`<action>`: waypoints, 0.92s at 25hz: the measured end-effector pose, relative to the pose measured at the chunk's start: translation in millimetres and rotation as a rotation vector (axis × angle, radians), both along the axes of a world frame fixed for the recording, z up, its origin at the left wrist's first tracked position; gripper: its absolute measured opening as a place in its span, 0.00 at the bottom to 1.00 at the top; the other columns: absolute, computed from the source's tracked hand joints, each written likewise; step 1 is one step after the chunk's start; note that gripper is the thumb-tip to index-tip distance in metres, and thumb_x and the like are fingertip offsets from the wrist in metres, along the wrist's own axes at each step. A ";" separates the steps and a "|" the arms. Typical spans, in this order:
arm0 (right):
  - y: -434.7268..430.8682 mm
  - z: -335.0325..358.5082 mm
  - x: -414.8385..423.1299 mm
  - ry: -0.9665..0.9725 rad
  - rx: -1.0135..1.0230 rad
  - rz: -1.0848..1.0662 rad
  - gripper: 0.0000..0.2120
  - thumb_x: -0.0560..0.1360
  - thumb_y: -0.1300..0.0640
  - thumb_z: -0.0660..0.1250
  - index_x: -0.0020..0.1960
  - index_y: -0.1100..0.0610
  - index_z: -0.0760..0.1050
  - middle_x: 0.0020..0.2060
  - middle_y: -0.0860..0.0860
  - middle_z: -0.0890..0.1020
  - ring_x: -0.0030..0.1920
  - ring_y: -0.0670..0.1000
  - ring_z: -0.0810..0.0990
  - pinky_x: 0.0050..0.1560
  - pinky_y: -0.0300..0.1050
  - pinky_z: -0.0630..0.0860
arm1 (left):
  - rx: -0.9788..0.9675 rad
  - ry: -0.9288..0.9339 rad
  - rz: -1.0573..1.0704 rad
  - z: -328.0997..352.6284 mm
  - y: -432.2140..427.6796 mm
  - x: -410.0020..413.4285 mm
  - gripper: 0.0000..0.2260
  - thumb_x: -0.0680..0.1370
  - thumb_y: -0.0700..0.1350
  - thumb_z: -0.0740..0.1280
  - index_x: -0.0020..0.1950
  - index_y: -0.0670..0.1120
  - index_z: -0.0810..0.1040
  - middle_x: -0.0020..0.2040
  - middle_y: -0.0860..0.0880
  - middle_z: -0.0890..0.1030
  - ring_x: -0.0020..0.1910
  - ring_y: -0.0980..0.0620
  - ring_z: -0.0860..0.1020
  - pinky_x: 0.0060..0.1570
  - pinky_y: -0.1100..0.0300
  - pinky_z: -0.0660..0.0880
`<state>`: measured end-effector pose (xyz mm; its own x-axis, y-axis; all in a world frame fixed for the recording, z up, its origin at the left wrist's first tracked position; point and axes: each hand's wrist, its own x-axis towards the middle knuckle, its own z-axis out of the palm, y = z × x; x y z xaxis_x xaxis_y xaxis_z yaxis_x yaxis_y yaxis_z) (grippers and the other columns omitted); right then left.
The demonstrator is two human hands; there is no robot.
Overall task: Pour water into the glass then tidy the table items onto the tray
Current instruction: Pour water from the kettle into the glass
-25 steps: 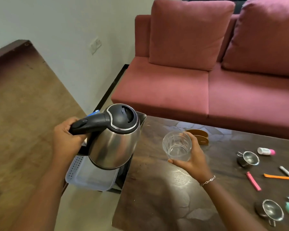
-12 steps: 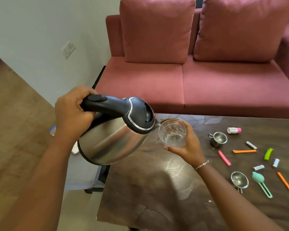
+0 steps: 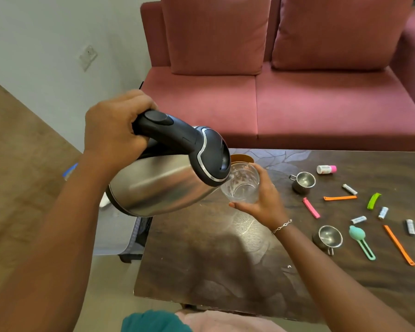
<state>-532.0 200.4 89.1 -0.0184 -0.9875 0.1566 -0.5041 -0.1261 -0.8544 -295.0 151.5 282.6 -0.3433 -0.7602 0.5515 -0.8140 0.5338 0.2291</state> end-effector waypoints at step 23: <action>6.3 -3.4 0.9 0.030 0.047 0.034 0.45 0.59 0.53 0.79 0.68 0.58 0.59 0.65 0.55 0.71 0.63 0.53 0.70 0.61 0.41 0.66 | -0.160 -0.340 -0.118 34.5 -3.9 -18.0 0.09 0.66 0.38 0.60 0.41 0.40 0.78 0.39 0.42 0.81 0.33 0.39 0.77 0.29 0.57 0.67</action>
